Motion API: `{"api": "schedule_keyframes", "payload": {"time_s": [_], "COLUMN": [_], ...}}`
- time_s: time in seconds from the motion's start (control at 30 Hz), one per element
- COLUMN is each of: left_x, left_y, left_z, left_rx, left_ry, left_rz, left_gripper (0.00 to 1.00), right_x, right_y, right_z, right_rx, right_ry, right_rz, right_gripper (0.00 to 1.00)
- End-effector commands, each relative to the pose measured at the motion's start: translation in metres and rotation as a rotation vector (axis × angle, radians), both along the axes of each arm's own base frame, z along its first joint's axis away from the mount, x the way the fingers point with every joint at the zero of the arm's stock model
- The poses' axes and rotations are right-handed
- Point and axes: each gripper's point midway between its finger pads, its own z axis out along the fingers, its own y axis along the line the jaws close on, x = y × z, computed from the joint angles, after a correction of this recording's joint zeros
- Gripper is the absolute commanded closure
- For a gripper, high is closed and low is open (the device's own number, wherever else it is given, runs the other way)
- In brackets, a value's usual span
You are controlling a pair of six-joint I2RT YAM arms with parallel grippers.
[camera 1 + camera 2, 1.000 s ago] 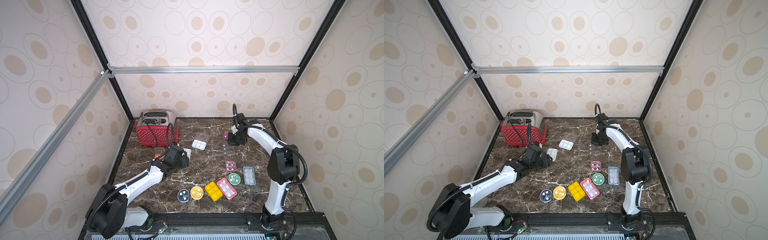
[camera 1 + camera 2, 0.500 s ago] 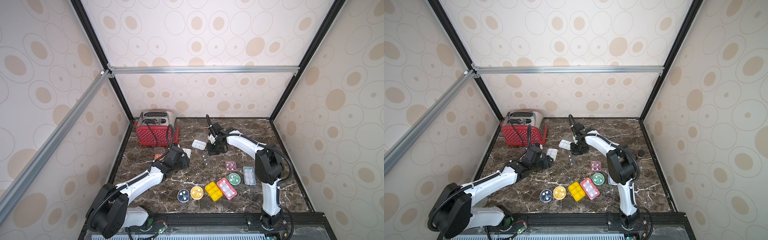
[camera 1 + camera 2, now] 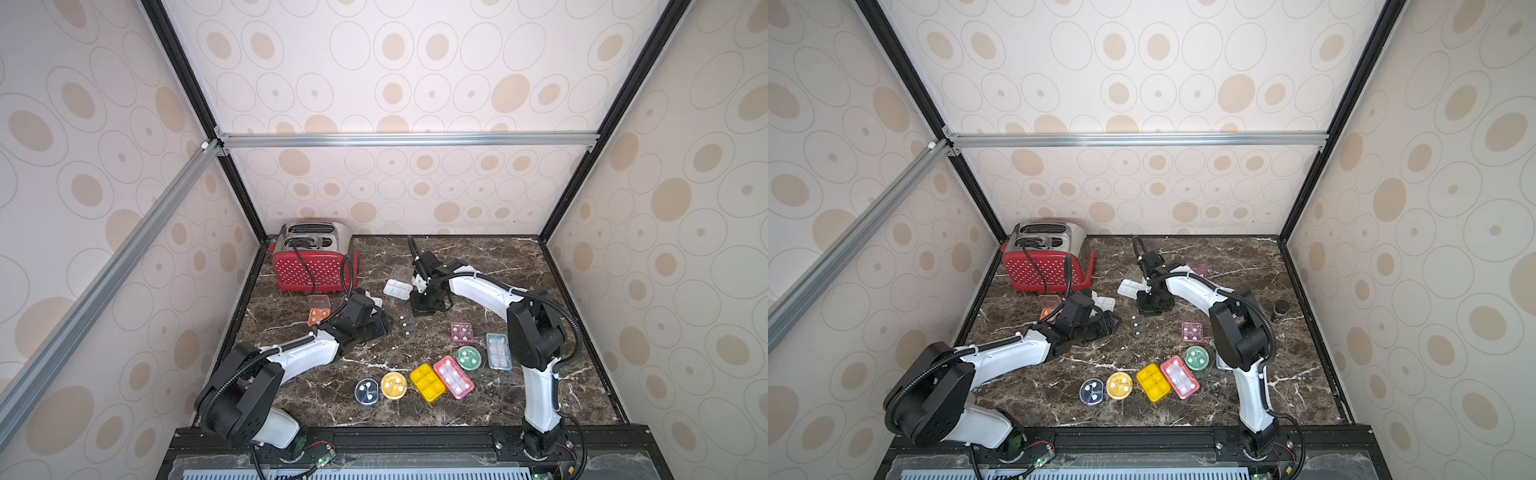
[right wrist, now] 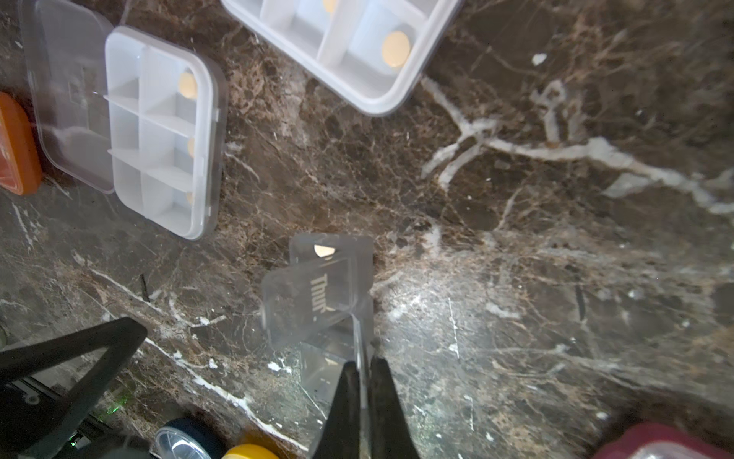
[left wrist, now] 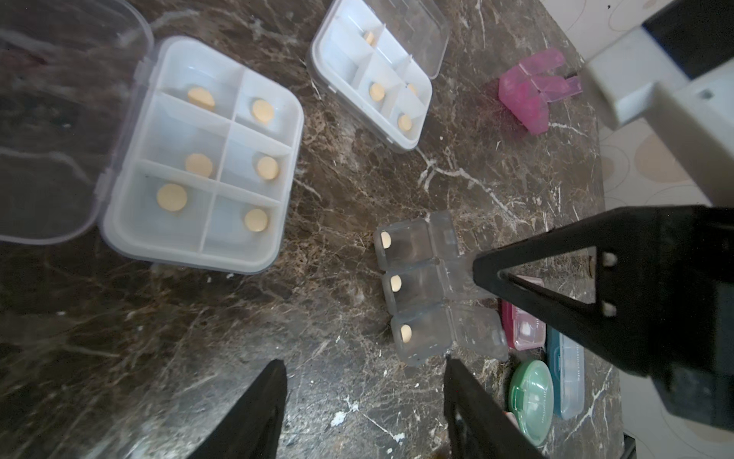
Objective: Close pillboxes
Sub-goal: Place the pillbox at the center of the board, then close the lid on the pillbox.
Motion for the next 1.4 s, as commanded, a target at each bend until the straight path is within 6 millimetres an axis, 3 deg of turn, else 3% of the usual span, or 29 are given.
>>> {"api": "schedule_keyframes", "payload": {"time_s": [0.0,0.2,0.37,0.47,0.57,0.67,0.83,1.1,1.37], "left_x": [0.003,0.001,-0.001,-0.003,-0.001,0.002,0.004,0.009,0.013], "left_y": [-0.012,-0.019,-0.03,-0.034,-0.036,-0.037,-0.036,-0.043,-0.049], "left_z": [0.007,0.011,0.009,0.003,-0.003,-0.008,-0.017,-0.031,-0.041], "left_rx": [-0.058,-0.086,-0.099,-0.108,-0.1,-0.09,-0.076,-0.068,-0.065], "left_ry": [-0.016,-0.012,0.006,0.024,0.032,0.039,0.049,0.082,0.099], "left_rz": [-0.007,-0.025,-0.052,-0.056,-0.047,-0.042,-0.022,-0.026,-0.027], "left_gripper": [0.35,0.3,0.16,0.11,0.12,0.16,0.44,0.66,0.71], "right_x": [-0.007,-0.01,-0.012,-0.017,-0.024,-0.028,-0.036,-0.037,-0.036], "right_y": [0.001,0.0,-0.001,-0.005,-0.016,-0.036,-0.055,-0.045,-0.031], "right_z": [-0.006,-0.003,0.021,0.036,0.043,0.04,0.025,0.006,-0.006], "right_rx": [-0.008,0.002,0.024,0.051,0.071,0.066,0.049,0.089,0.094], "right_ry": [0.026,0.03,-0.001,-0.012,-0.003,0.006,0.032,0.074,0.093], "right_rz": [0.005,0.003,0.007,0.007,-0.013,-0.051,-0.07,-0.067,-0.04], "right_gripper": [0.89,0.66,0.45,0.38,0.38,0.46,0.59,0.6,0.61]}}
